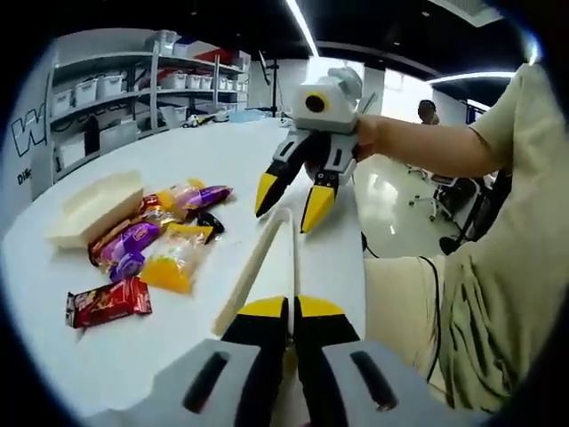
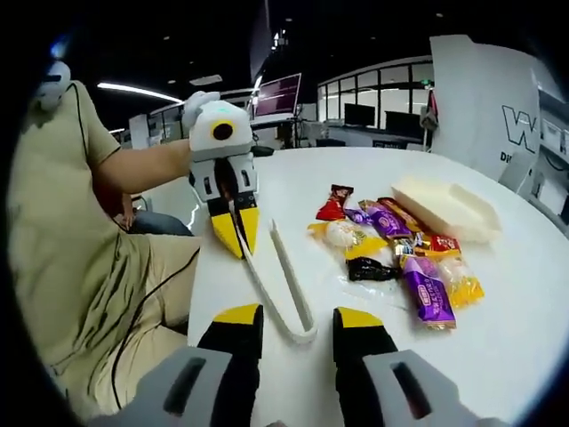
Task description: Place the target food into the container with the food tongs after gripping and lifting it, then release it inside without dropping or visibly crushing the food.
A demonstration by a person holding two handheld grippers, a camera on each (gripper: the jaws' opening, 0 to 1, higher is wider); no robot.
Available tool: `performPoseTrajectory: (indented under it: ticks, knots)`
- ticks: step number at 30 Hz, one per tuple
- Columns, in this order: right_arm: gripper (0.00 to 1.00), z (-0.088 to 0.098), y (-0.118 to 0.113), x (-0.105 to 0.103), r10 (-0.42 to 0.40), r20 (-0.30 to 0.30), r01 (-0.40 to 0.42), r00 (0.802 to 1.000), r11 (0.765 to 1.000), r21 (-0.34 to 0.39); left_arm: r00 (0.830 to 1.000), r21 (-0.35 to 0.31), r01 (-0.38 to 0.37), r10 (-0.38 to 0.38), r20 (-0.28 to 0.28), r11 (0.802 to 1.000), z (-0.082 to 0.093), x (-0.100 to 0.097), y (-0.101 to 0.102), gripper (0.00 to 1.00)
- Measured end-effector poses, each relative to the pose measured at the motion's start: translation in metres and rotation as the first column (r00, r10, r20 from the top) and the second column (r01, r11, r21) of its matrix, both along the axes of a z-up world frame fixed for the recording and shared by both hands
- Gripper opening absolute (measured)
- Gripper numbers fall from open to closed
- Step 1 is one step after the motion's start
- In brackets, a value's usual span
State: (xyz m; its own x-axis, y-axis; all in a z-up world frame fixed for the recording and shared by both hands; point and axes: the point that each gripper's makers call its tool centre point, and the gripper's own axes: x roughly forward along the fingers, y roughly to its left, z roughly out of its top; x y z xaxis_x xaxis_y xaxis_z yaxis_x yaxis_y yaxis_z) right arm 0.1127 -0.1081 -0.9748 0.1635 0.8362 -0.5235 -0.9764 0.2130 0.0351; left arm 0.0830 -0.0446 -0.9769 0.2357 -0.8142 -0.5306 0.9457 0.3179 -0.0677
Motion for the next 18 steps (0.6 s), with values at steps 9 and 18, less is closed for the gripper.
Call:
performPoseTrajectory:
  ticks: [9,18]
  knots:
    - [0.2,-0.003,0.004,-0.001,0.018,0.0,-0.018,1.0,1.0,-0.005,0.999,0.068,0.028,-0.029,0.026,0.997,0.0,-0.002,0.007,0.04]
    - [0.2,-0.003,0.006,-0.002,0.023,0.003,-0.023,1.0,1.0,-0.005,0.999,0.101,0.043,-0.045,0.022,0.994,0.0,-0.001,0.008,0.02]
